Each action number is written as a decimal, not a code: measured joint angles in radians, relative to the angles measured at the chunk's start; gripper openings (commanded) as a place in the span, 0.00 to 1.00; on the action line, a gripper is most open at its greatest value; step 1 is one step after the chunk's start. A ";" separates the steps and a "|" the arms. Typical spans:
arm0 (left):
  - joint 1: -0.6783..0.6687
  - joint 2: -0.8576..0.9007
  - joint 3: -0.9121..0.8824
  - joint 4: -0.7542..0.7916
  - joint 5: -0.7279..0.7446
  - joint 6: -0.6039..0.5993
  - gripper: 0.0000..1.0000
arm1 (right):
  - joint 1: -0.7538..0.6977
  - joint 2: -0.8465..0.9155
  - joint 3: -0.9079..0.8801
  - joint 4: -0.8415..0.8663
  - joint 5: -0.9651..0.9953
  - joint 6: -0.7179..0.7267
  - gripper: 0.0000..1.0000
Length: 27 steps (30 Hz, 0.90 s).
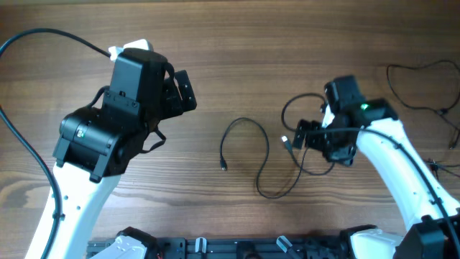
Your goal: Untangle cables
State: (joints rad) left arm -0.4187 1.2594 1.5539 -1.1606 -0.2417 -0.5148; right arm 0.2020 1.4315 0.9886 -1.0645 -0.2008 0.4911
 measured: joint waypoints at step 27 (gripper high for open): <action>0.000 0.000 0.000 -0.006 0.000 0.000 1.00 | 0.254 -0.020 0.106 0.550 0.189 0.155 0.04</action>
State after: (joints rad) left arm -0.4183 1.2594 1.5539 -1.1664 -0.2420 -0.5148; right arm 0.4564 1.4117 1.0950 -0.5148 -0.0120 0.6460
